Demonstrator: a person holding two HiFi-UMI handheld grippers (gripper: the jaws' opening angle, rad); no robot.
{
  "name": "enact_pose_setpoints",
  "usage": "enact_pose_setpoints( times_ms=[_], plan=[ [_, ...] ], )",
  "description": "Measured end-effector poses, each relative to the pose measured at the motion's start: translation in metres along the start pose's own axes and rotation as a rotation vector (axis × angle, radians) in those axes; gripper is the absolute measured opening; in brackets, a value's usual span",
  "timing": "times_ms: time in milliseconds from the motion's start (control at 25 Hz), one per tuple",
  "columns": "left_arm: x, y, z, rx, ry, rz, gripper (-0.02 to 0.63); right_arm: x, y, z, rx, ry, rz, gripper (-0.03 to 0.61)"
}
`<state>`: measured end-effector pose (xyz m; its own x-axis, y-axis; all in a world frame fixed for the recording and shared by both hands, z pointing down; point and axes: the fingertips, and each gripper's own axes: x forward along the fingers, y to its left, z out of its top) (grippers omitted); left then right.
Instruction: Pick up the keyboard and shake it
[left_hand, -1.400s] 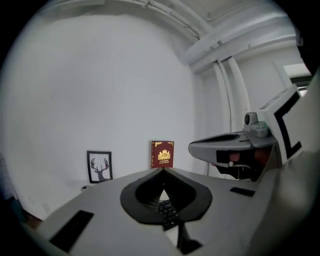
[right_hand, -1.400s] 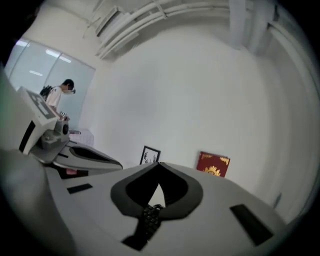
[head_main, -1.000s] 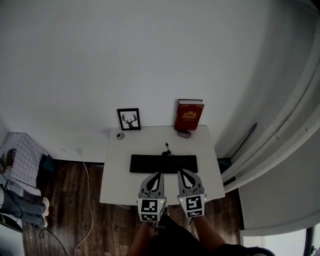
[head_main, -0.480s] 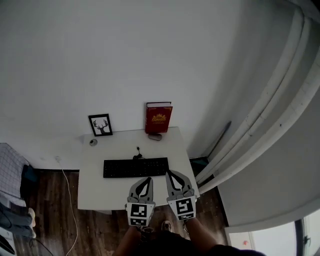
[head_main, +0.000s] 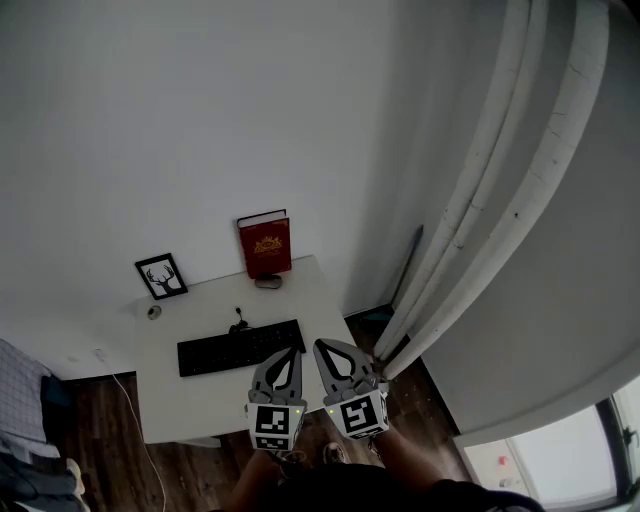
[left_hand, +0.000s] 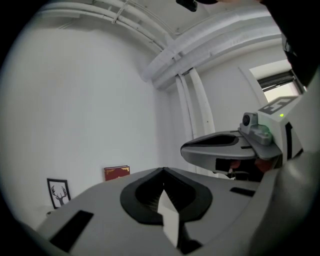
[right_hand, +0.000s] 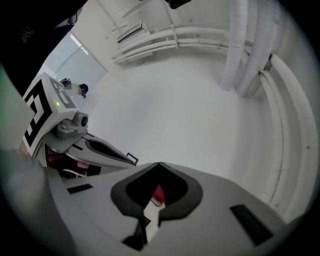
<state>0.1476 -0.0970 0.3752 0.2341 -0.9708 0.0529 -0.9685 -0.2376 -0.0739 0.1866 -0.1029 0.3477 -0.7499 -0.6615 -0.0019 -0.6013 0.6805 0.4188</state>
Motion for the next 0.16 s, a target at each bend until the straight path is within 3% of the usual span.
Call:
enact_pose_setpoints(
  times_ms=[160],
  plan=[
    [0.013, -0.030, -0.001, -0.003, 0.001, -0.037, 0.003, -0.014, -0.018, -0.018, -0.004, -0.011, -0.020, 0.021]
  ],
)
